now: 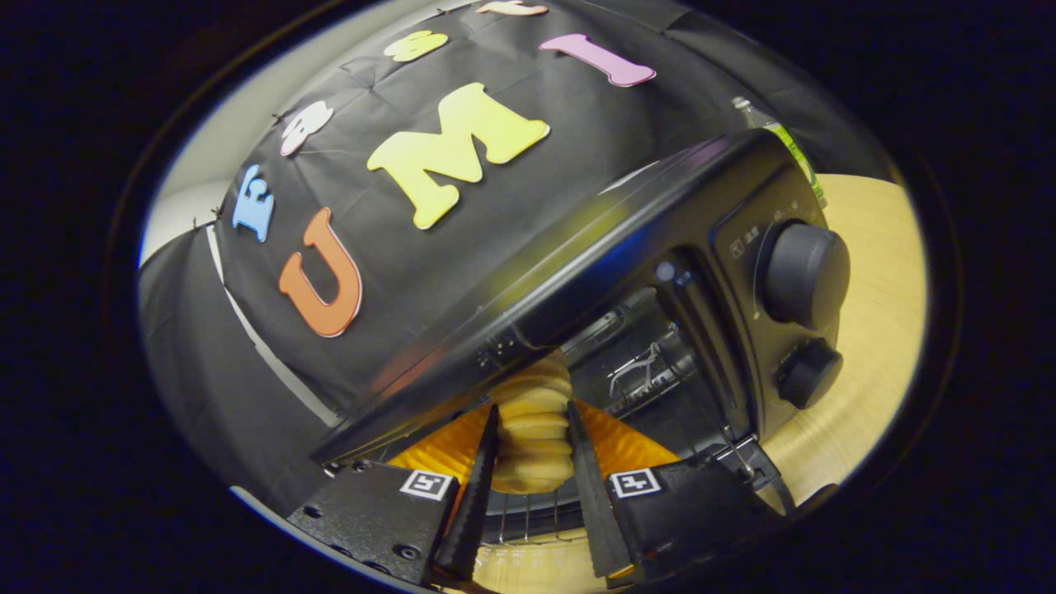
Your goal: Open the toaster oven, put the food inside, and close the toaster oven door.
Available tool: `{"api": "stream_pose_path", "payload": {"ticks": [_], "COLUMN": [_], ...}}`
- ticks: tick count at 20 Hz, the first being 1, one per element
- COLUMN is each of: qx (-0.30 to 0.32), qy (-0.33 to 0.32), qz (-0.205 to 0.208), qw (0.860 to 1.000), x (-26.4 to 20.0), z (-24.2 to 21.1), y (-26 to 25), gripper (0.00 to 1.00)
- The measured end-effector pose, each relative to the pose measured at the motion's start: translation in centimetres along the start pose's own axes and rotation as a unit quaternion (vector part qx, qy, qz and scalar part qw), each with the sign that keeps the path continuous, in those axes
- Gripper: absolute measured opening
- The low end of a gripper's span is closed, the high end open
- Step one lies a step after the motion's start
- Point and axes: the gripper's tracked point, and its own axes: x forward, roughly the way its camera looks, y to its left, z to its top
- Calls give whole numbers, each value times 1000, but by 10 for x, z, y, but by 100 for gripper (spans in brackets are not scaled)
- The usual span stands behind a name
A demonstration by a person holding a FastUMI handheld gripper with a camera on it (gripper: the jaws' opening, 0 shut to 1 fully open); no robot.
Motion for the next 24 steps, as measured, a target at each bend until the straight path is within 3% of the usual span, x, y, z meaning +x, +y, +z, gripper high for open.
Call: {"api": "stream_pose_path", "payload": {"ticks": [2,6,12,19,24], "qx": [3,-37,-52,-108,-182], "qy": [4,37,40,53,103], "qz": [6,21,6,21,-39], "qw": [1000,998,998,992,977], "x": [-1,-7,-38,-100,-140], "z": [0,-10,-10,-34,-64], "y": [1,7,13,27,8], "gripper": [56,99,100,100,100]}}
